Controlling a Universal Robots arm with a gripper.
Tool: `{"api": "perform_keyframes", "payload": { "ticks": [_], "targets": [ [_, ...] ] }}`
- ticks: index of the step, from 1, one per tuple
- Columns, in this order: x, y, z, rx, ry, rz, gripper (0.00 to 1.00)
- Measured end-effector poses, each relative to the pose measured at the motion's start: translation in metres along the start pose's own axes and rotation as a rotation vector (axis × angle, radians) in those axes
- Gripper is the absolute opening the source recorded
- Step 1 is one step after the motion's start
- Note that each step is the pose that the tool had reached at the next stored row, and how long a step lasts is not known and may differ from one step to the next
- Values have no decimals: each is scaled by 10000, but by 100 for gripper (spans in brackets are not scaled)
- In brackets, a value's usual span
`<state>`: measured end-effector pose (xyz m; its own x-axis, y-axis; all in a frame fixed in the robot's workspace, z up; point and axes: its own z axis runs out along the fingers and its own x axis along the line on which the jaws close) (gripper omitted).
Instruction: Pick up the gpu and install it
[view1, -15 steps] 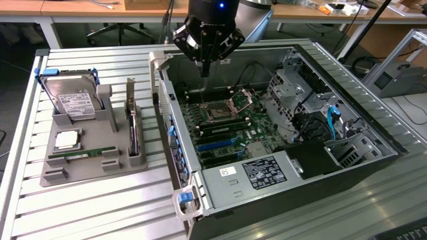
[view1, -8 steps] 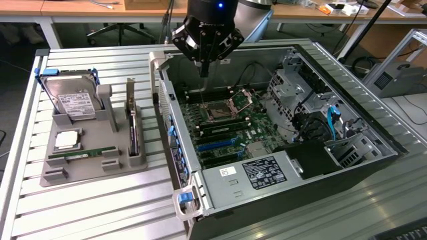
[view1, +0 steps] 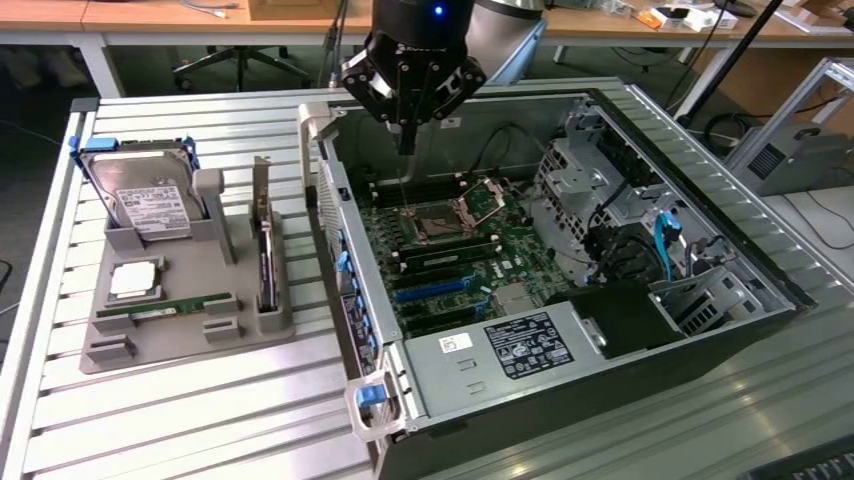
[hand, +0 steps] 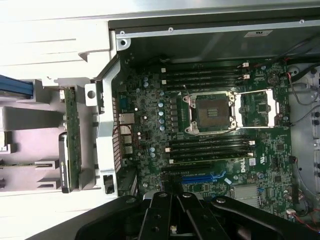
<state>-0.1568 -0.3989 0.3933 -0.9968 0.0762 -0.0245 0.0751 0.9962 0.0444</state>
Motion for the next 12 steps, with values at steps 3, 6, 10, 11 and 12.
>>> {"api": "perform_keyframes", "payload": {
  "ticks": [3,6,10,11,12],
  "targets": [
    [9,-1,0,0,0,0,11],
    [15,-1,-1,0,0,0,11],
    [24,-2,-1,0,0,0,11],
    [27,-2,-1,0,0,0,11],
    [30,-2,-1,0,0,0,11]
  ]
}}
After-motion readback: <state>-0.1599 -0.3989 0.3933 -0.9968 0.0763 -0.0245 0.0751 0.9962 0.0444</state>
